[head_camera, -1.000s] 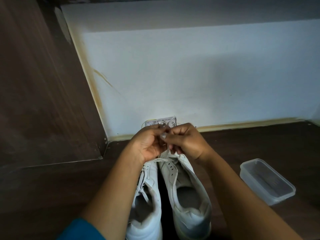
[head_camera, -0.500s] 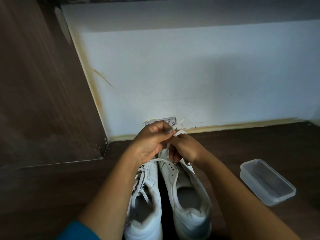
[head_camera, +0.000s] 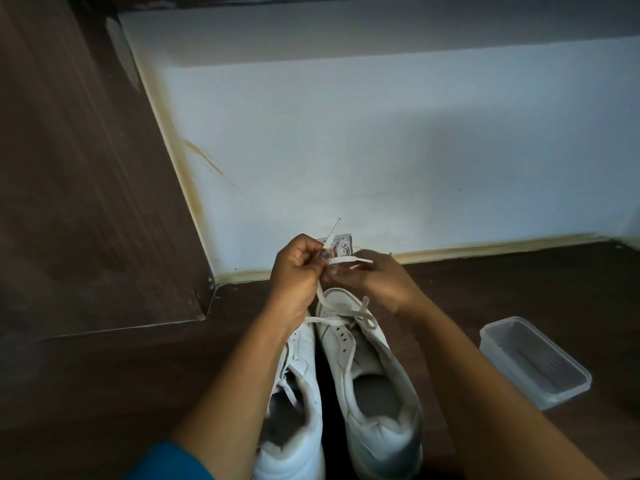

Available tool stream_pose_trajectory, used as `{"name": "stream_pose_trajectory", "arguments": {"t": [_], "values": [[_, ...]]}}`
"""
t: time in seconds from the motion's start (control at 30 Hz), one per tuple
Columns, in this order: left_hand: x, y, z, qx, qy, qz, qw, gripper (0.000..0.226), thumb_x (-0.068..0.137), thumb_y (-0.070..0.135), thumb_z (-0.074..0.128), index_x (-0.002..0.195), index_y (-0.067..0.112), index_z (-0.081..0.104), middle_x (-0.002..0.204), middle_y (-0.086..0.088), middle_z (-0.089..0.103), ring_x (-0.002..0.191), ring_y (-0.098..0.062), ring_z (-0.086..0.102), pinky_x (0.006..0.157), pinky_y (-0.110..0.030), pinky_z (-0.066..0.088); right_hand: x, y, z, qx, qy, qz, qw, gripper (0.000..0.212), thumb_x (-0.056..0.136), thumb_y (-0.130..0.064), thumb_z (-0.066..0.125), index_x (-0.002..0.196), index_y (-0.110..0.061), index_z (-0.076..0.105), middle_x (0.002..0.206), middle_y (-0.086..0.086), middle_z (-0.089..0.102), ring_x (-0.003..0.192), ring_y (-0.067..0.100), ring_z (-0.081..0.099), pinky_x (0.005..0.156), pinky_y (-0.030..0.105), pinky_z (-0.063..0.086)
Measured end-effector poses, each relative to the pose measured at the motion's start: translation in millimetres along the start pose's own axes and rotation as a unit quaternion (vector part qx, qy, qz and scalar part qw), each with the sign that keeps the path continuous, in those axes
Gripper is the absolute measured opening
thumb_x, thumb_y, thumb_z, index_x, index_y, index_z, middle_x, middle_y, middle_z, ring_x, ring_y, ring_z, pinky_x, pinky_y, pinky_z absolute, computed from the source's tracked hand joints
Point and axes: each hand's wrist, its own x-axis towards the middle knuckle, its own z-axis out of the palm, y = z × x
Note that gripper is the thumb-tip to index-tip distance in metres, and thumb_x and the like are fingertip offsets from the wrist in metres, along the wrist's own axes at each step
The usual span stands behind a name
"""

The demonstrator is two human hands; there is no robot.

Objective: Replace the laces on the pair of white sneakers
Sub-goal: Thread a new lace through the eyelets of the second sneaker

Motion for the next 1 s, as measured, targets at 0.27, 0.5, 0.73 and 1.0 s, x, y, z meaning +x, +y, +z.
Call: {"name": "stream_pose_trajectory", "arguments": {"t": [0.27,0.5,0.73,1.0], "values": [[-2,0,4,0.003,-0.019,-0.012,1.0,0.026,0.089,-0.008,0.052,0.07,0.01,0.054,0.06,0.003,0.061,0.053,-0.014,0.055,0.055,-0.025,0.044,-1,-6,4,0.149,0.064,-0.054,0.985,0.021,0.094,0.002,0.048,0.082,-0.005,0.063,0.068,0.013,0.063,0.058,0.028,0.064,0.059,0.032,0.051],[-4,-2,-10,0.108,-0.062,0.001,0.992,0.025,0.085,-0.011,0.057,0.071,0.009,0.058,0.053,0.008,0.06,0.053,-0.003,0.06,0.051,-0.019,0.046,-3,-9,-6,0.073,0.088,-0.037,0.993,0.011,0.086,0.003,0.062,0.083,-0.007,0.059,0.07,0.017,0.065,0.052,0.018,0.063,0.053,0.027,0.052],[-5,-4,-6,0.111,-0.064,0.001,0.992,0.023,0.085,-0.009,0.058,0.072,0.01,0.06,0.057,0.004,0.06,0.053,0.002,0.059,0.05,-0.013,0.045,-6,-12,-7,0.077,0.067,-0.068,0.992,0.023,0.089,0.005,0.056,0.094,-0.013,0.07,0.062,0.006,0.063,0.047,0.003,0.057,0.05,0.015,0.049],[-6,-3,-5,0.11,-0.079,0.01,0.991,0.02,0.085,-0.008,0.059,0.072,0.007,0.059,0.05,0.009,0.058,0.043,0.001,0.05,0.047,-0.012,0.039,-7,-16,-8,-0.037,0.112,-0.09,0.989,0.011,0.085,-0.005,0.06,0.076,-0.003,0.067,0.065,0.01,0.069,0.052,0.007,0.065,0.053,0.019,0.048]]}}
